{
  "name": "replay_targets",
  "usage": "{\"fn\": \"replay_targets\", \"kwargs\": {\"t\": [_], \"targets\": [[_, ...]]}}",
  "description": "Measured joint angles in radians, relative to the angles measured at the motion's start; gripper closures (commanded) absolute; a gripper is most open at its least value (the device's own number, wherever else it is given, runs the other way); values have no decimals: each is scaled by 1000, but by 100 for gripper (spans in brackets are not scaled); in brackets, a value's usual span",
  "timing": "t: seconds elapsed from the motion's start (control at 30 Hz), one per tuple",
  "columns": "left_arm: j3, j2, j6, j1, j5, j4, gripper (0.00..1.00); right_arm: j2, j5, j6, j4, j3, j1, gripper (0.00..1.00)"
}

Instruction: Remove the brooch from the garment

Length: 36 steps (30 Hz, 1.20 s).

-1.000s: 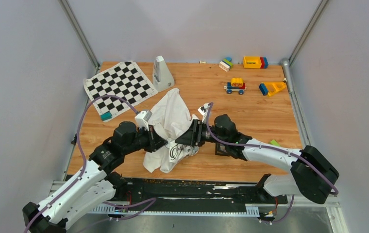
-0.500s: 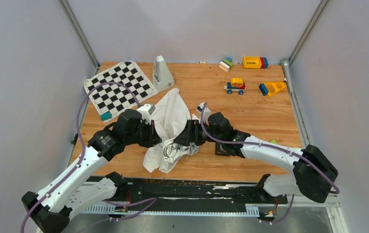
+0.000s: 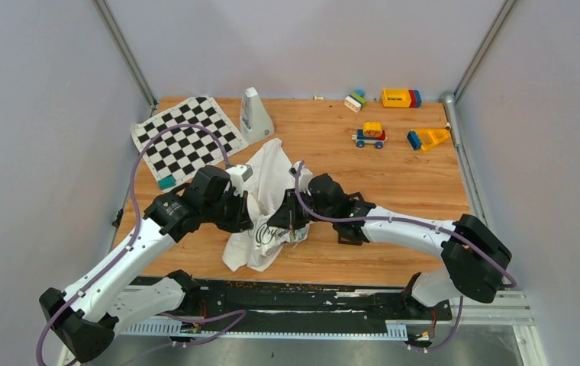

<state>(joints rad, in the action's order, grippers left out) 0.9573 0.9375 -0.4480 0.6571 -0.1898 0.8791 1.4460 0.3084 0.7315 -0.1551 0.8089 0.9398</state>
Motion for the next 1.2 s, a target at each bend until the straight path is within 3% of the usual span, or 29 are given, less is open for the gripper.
{"fn": "replay_targets", "kwargs": {"t": [0.17,0.3,0.47,0.53,0.63,0.77,0.9,1.2], "targets": [[-1,11,11,0,-15,10,100,0,-29,2,61,58,-56,100],[-3,11,13,0,-19,9,100,0,-57,3,117,103,-112,89],[-8,-6,13,0,-26,6,100,-33,-116,6,188,98,-150,45],[-10,-16,13,-6,-43,-1,100,-64,-134,0,208,84,-155,36],[-17,-33,8,-25,-81,-21,100,-116,-148,-5,226,63,-156,29],[-29,-66,-16,-87,-152,-67,100,-184,-138,-16,222,31,-156,29],[-77,-115,-88,-152,-266,-178,100,-252,-69,-23,163,-37,-156,36],[-339,-148,-463,-174,-506,-715,100,-361,89,13,-48,-172,-141,41]]}}
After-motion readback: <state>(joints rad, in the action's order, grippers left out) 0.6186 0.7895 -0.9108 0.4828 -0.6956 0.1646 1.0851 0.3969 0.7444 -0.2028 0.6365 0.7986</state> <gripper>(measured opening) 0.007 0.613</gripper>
